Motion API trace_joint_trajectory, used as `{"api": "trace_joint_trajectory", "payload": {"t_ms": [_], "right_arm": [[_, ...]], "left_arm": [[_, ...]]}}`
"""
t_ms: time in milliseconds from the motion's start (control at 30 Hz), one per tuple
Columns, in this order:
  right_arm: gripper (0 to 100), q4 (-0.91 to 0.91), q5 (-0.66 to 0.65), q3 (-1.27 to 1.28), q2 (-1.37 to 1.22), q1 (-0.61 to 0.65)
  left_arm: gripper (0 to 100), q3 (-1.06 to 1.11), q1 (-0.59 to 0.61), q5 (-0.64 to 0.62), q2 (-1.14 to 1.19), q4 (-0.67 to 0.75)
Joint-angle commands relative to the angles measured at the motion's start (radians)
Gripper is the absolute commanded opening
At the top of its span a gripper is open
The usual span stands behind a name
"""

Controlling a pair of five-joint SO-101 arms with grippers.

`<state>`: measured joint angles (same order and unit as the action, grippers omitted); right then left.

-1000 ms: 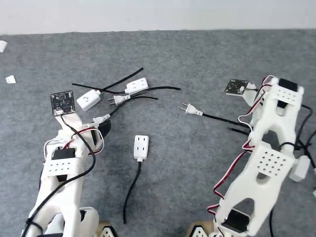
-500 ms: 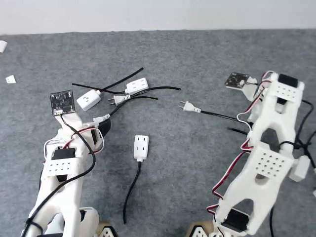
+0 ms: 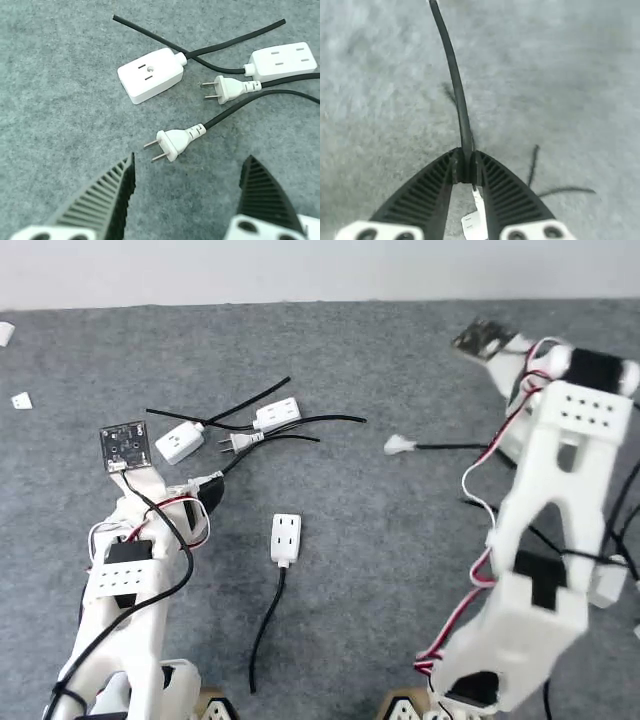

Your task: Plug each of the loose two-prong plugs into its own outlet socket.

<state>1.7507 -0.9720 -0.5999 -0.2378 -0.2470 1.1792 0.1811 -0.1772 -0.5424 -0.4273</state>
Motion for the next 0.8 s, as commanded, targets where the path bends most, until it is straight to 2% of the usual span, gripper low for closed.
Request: {"api": "trace_joint_trajectory", "payload": {"t_ms": [0,100,400,533,767], "right_arm": [[0.9,0.047,0.087,-0.018,0.197,0.001],[0.9,0.05,0.11,0.038,0.331,-0.002],[0.9,0.051,0.124,0.473,0.905,-0.01],[0.9,0.05,0.135,0.694,1.13,-0.093],[0.9,0.05,0.032,1.022,1.42,-0.289]], "left_arm": [[32,-0.008,-0.002,0.011,-0.002,0.023],[32,-0.007,-0.002,0.011,-0.002,0.023],[32,0.001,-0.002,0.011,-0.003,0.023],[32,0.002,-0.002,0.011,-0.003,0.023],[32,0.002,-0.002,0.011,-0.003,0.021]]}}
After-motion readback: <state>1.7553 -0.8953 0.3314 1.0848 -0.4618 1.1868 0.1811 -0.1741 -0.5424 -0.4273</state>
